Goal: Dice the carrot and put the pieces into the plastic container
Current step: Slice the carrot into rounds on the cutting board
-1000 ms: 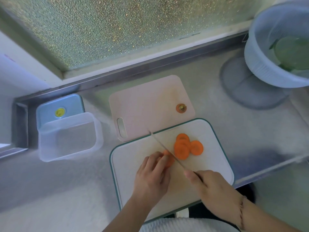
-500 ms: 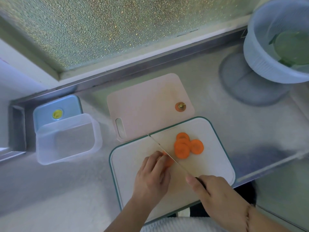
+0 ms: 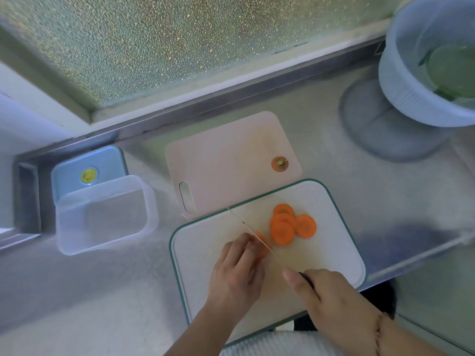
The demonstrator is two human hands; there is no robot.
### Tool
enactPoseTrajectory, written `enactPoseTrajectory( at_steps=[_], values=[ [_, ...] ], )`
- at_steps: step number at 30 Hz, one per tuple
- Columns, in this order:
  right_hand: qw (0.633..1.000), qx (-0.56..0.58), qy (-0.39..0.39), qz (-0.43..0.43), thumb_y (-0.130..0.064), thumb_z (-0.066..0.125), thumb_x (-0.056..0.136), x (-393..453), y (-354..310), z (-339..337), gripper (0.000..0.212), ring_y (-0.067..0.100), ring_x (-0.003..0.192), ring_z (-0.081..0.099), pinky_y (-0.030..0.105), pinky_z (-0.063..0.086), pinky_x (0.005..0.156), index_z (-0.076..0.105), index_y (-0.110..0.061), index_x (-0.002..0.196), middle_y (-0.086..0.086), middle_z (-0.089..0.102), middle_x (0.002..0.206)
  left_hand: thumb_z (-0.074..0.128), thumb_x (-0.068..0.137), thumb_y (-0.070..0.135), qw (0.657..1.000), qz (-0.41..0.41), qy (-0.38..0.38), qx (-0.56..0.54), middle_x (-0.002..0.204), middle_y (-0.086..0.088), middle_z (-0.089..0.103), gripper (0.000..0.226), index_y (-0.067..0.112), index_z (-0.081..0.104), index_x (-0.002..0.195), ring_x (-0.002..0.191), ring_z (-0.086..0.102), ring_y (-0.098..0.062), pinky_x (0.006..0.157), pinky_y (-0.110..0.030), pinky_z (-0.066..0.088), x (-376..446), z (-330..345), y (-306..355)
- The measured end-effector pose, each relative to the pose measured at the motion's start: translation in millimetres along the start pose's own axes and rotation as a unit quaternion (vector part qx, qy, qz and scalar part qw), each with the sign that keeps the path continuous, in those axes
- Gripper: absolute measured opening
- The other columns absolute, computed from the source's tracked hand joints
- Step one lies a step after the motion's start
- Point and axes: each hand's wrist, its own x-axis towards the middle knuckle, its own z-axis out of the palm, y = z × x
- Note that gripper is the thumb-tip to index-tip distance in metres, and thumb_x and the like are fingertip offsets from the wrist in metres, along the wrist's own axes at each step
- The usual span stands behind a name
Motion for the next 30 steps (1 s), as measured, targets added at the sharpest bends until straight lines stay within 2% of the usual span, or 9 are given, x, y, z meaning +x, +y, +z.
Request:
enactPoseTrajectory(
  at_steps=[8,10,12,15,17,20,22,27,30],
  values=[
    [1.0,-0.018,-0.014,-0.008,-0.073,0.017,0.079,37.1,-2.1,19.8,0.07,0.014,0.052,0.049,0.025,0.04,0.055,0.047,-0.013,0.061,0.004,0.051,0.054,0.07,0.089,0.004,1.0,0.02,0.0,0.001,0.119,-0.012,0.064,0.022,0.008,0.067,0.11,0.093,0.062,-0.029,0.083,-0.033,0.053,1.5,0.4,-2.5],
    [1.0,0.007,-0.007,-0.028,-0.079,0.014,0.077,51.2,-2.5,26.0,0.086,0.018,0.063,0.062,0.032,0.05,0.064,0.062,-0.007,0.076,0.007,0.066,0.066,0.064,0.091,0.005,0.999,0.031,-0.002,0.007,0.118,-0.012,0.063,0.016,0.006,0.068,0.107,0.09,0.061,-0.029,0.081,-0.033,0.052,0.3,0.9,-0.6],
    [0.998,0.032,-0.002,-0.052,-0.08,0.016,0.077,58.9,-3.3,29.5,0.087,0.016,0.071,0.067,0.037,0.053,0.071,0.067,-0.012,0.091,0.005,0.071,0.075,0.063,0.09,0.005,1.0,0.024,0.005,0.009,0.118,-0.01,0.062,0.015,0.005,0.068,0.104,0.09,0.062,-0.028,0.08,-0.033,0.053,0.8,-0.1,-0.3],
    [0.997,0.054,0.001,-0.048,-0.066,0.026,0.083,56.7,-5.6,24.7,0.058,0.004,0.066,0.063,0.022,0.049,0.061,0.065,-0.024,0.078,-0.008,0.068,0.066,0.066,0.086,0.004,1.0,0.015,0.011,0.012,0.117,-0.008,0.059,0.019,0.006,0.067,0.106,0.092,0.062,-0.027,0.081,-0.033,0.054,1.5,-0.8,-1.3],
    [0.998,0.051,0.011,-0.034,-0.06,0.03,0.083,49.0,-5.4,15.4,0.042,0.0,0.057,0.057,0.014,0.041,0.055,0.052,-0.031,0.063,-0.014,0.058,0.051,0.07,0.082,0.003,1.0,0.017,0.021,0.007,0.116,-0.005,0.055,0.032,0.01,0.061,0.112,0.095,0.061,-0.026,0.081,-0.031,0.054,2.0,-0.9,0.3],
    [0.999,0.028,0.015,-0.032,-0.063,0.032,0.083,30.0,-1.7,3.4,0.054,0.008,0.045,0.04,0.022,0.033,0.052,0.036,-0.017,0.054,-0.004,0.04,0.044,0.075,0.079,0.003,0.999,0.023,0.034,-0.001,0.113,-0.003,0.053,0.04,0.011,0.056,0.113,0.095,0.06,-0.025,0.08,-0.031,0.054,1.7,-0.4,1.5],
    [0.999,0.022,0.012,-0.032,-0.066,0.032,0.081,16.5,2.7,1.2,0.057,0.009,0.047,0.036,0.022,0.031,0.051,0.036,-0.016,0.054,-0.003,0.036,0.046,0.076,0.079,0.003,0.999,0.018,0.035,-0.001,0.111,-0.004,0.054,0.039,0.012,0.056,0.111,0.093,0.061,-0.026,0.078,-0.032,0.055,0.6,0.2,0.9],
    [1.0,0.009,-0.006,-0.019,-0.073,0.029,0.075,-0.1,8.9,-1.1,0.069,0.009,0.051,0.04,0.02,0.035,0.054,0.049,-0.009,0.06,-0.001,0.042,0.048,0.072,0.081,0.006,1.0,0.001,0.027,0.002,0.104,-0.008,0.061,0.031,0.013,0.059,0.108,0.09,0.063,-0.027,0.072,-0.033,0.055,-1.5,1.6,-2.0],
    [1.0,0.014,0.003,-0.019,-0.072,0.03,0.077,-4.5,7.0,0.0,0.064,0.01,0.052,0.041,0.02,0.035,0.055,0.047,-0.012,0.057,-0.005,0.044,0.048,0.065,0.085,0.011,1.0,-0.005,0.02,-0.002,0.101,-0.009,0.062,0.022,0.014,0.06,0.106,0.089,0.063,-0.026,0.07,-0.033,0.055,0.0,0.0,-1.9]
  ],
)
